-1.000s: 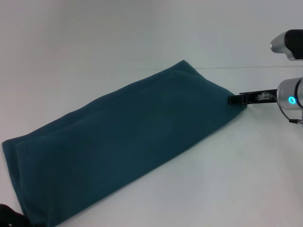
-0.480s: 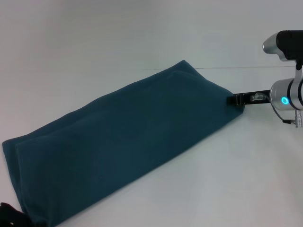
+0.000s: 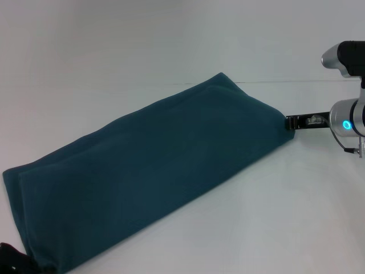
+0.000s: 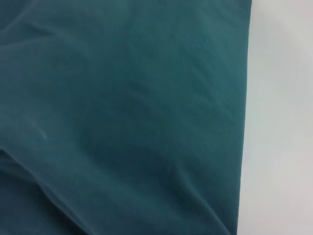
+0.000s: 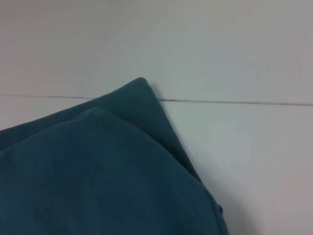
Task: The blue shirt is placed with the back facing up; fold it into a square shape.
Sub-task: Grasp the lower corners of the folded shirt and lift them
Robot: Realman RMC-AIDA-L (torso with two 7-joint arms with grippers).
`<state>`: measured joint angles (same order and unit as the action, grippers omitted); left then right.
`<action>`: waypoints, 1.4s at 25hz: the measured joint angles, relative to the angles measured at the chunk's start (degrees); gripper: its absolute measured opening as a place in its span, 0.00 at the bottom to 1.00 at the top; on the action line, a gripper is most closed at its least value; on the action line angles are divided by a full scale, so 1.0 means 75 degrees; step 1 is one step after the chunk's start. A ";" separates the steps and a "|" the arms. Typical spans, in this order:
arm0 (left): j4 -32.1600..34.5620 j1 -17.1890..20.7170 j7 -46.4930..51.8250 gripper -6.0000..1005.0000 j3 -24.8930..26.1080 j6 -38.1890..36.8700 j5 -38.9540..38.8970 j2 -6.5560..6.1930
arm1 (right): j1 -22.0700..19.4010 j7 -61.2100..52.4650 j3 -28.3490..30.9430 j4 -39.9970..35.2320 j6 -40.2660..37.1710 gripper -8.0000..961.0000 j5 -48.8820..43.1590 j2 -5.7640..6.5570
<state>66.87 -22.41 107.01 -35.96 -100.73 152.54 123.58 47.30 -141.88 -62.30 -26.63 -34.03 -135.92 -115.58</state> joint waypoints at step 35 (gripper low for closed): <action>-0.0011 -0.0137 0.0039 0.03 0.0167 0.0462 -0.0033 -0.0120 | -0.4384 -0.2637 -0.3581 -0.6311 -0.1122 0.06 -0.0446 -0.0598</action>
<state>66.79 -23.43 107.30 -34.72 -97.26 152.29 122.68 14.42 -161.66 -89.16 -73.96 -42.45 -139.27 -120.07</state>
